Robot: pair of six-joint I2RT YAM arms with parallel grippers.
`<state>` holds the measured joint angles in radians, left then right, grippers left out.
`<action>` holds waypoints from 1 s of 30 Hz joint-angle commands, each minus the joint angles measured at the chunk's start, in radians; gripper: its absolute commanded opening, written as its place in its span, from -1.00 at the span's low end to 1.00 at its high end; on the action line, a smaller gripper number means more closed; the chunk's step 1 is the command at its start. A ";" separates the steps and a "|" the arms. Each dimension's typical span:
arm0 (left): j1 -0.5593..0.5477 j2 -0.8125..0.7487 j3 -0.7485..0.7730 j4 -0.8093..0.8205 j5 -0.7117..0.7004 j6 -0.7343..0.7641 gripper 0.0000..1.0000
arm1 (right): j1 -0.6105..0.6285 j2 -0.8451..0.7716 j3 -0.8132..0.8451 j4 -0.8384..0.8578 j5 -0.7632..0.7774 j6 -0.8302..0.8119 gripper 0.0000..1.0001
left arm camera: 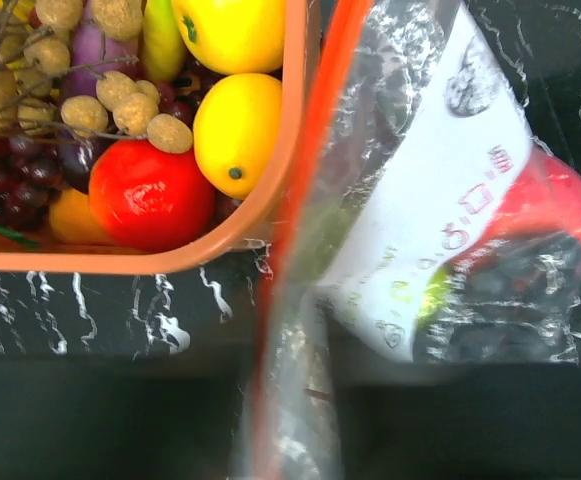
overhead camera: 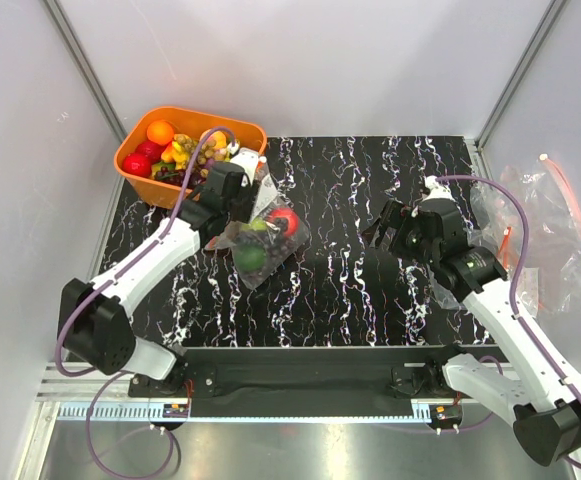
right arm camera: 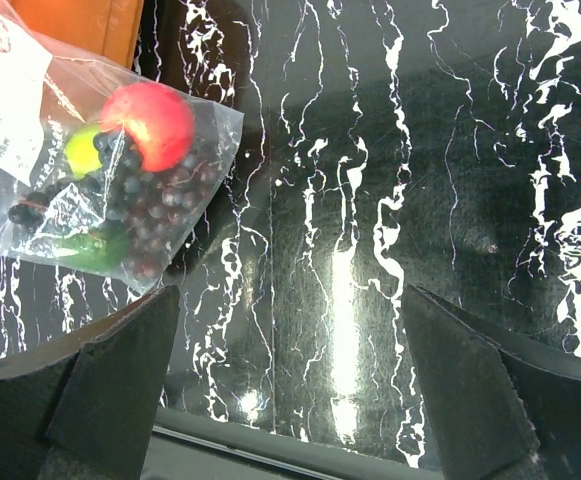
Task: Place the food in the zip-top bag and seal the zipper
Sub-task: Place the zipper food storage bag at the center of the board, then reset both arms
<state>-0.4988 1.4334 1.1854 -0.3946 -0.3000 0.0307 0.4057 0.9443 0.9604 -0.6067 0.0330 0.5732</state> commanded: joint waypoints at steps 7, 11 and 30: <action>-0.001 -0.304 -0.082 0.059 0.001 -0.263 0.98 | -0.004 -0.055 0.014 0.022 0.018 -0.032 0.99; 0.000 -0.459 -0.130 -0.039 0.117 -0.382 0.98 | -0.004 -0.116 0.006 0.013 0.042 -0.050 0.99; -0.001 -0.898 -0.399 -0.142 0.173 -0.407 0.98 | -0.004 -0.280 -0.015 -0.093 0.108 -0.044 0.99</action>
<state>-0.4995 0.5190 0.7860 -0.5503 -0.1280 -0.3744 0.4057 0.6651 0.9352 -0.6827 0.0975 0.5354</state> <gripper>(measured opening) 0.988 0.994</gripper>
